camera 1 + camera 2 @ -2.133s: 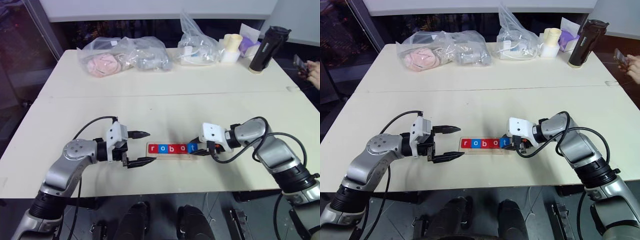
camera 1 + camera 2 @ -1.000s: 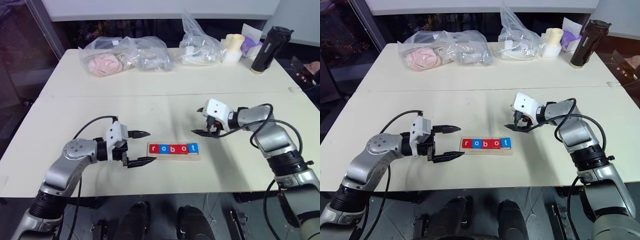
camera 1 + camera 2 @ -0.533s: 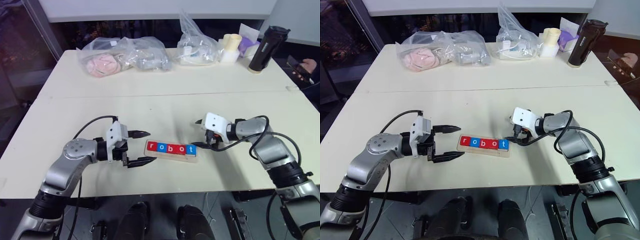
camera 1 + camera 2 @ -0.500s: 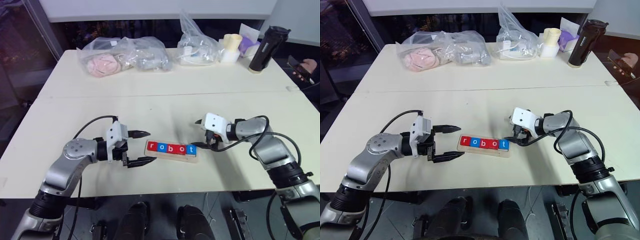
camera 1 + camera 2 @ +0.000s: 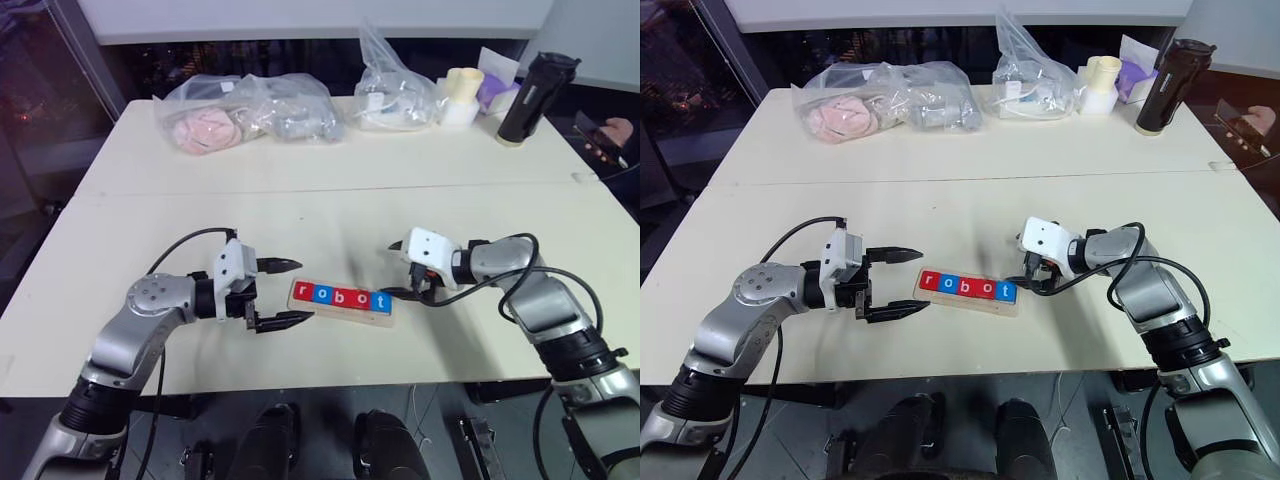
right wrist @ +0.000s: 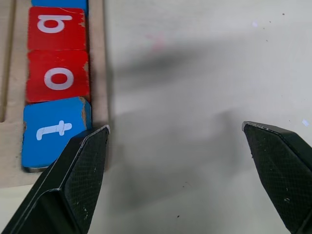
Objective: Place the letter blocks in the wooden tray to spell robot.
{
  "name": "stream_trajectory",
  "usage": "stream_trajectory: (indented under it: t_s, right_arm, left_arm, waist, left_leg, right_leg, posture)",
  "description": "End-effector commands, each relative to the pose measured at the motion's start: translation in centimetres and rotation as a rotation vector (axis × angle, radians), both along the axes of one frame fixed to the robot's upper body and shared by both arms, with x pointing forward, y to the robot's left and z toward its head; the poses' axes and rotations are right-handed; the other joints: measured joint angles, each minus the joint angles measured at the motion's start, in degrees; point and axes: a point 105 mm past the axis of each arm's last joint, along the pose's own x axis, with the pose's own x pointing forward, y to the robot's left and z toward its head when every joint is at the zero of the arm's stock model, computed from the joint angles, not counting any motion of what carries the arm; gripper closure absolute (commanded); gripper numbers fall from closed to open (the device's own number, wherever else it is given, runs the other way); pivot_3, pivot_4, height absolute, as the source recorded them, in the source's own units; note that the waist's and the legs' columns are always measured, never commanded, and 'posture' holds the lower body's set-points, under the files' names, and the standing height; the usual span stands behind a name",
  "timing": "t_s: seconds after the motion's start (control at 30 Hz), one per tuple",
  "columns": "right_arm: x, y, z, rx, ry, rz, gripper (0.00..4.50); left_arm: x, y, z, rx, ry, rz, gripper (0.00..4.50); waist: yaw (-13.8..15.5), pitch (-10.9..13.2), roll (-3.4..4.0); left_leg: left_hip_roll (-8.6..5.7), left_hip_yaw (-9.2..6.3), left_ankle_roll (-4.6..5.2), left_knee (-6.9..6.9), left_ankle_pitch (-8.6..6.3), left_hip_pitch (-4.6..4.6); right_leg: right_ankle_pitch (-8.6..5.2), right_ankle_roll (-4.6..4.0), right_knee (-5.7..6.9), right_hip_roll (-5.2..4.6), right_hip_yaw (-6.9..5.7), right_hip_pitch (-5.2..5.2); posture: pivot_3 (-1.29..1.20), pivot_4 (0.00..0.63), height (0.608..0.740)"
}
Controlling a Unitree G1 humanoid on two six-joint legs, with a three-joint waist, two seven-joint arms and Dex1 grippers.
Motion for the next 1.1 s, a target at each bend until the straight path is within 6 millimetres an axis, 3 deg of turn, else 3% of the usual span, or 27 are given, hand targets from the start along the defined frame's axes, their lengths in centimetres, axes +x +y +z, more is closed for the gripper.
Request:
stream_trajectory:
  t_s: [0.03, 0.4, 0.67, 1.1]
  right_arm:
    - [-0.2, 0.2, 1.4, 0.018, -0.038, 0.020, 0.02]
    - [0.3, -0.8, 0.9, -0.094, -0.118, 0.014, 0.02]
    - [0.3, -1.4, 2.7, 0.005, -0.116, -0.057, 0.02]
    - [-4.2, -4.0, 3.9, 0.170, 0.025, -0.215, 0.02]
  left_arm:
    - [-0.1, -0.2, 0.8, -0.014, -0.032, -0.008, 0.00]
    - [0.0, -0.2, 0.7, -0.016, -0.032, -0.009, 0.00]
    - [-0.1, 0.1, 0.7, -0.023, -0.021, 0.015, 0.00]
    - [-0.2, 2.4, 0.2, 0.032, 0.072, 0.137, 0.00]
  waist:
    - [0.00, 0.00, 0.00]
    - [0.03, 0.00, 0.00]
    - [0.03, 0.00, 0.00]
    - [-0.04, 0.00, 0.01]
  left_leg:
    - [0.00, 0.00, 0.00, 0.00, 0.00, 0.00]
    - [0.00, 0.01, 0.00, 0.00, 0.00, 0.00]
    - [0.00, 0.00, 0.00, 0.00, 0.00, 0.00]
    - [0.04, -0.03, 0.00, -0.02, -0.02, 0.00]
  right_leg:
    - [0.00, 0.00, 0.00, 0.00, 0.00, 0.00]
    - [0.00, 0.00, 0.00, -0.01, 0.00, 0.00]
    - [0.00, 0.00, 0.00, -0.01, 0.00, 0.00]
    - [-0.05, -0.06, -0.03, -0.04, 0.02, 0.01]
  posture:
    - [0.00, 0.150, 0.725]
    - [0.00, 0.150, 0.725]
    - [0.00, 0.150, 0.725]
    - [0.00, 0.150, 0.725]
